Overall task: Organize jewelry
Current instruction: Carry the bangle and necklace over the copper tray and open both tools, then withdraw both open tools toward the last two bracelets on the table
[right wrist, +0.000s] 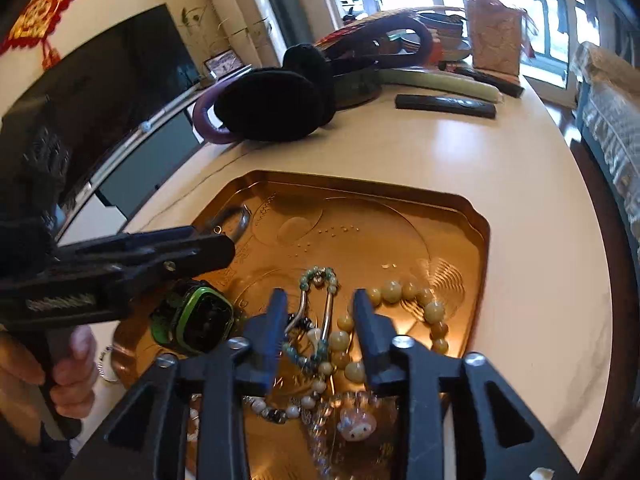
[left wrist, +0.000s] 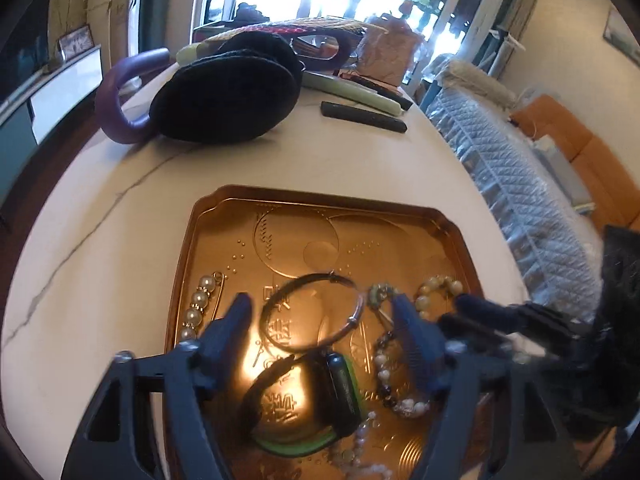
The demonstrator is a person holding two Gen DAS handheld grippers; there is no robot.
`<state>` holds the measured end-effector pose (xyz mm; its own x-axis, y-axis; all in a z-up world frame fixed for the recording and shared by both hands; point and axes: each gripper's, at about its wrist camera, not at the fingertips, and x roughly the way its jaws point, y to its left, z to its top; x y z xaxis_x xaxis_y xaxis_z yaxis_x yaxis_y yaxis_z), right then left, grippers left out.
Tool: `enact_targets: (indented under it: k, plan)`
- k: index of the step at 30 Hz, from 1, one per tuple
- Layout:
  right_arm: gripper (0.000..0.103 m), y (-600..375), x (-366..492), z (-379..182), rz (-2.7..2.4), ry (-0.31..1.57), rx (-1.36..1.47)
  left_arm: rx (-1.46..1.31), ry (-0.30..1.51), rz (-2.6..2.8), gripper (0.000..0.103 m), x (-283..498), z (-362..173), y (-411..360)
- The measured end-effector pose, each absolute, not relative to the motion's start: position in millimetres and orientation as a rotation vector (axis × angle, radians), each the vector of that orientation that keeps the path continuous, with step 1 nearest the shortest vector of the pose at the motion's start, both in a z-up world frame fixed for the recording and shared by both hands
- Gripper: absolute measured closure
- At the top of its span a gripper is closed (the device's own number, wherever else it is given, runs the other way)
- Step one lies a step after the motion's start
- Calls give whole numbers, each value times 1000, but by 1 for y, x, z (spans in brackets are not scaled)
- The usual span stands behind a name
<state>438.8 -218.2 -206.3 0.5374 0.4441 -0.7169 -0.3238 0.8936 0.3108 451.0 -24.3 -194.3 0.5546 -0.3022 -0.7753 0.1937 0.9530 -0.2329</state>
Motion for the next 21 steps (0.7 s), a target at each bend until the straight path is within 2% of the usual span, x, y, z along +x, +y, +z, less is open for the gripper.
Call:
enact_targets:
  k: [1, 4, 7, 10, 16, 21]
  plan:
    - [68, -226, 433, -204, 451, 891, 187, -101, 931, -289, 14, 446, -193, -28]
    - [68, -244, 416, -191, 445, 889, 261, -51, 907, -237, 12, 432, -188, -32]
    - [65, -244, 404, -173, 443, 851, 184, -137, 884, -206, 10, 408, -176, -25]
    - [60, -245, 393, -163, 429, 836, 157, -186, 861, -183, 10, 380, -161, -25]
    - [56, -250, 364, -140, 483, 845, 264, -93, 758, -152, 10, 320, -110, -25]
    - [54, -236, 322, -125, 526, 797, 237, -45, 713, -121, 10, 277, -100, 3]
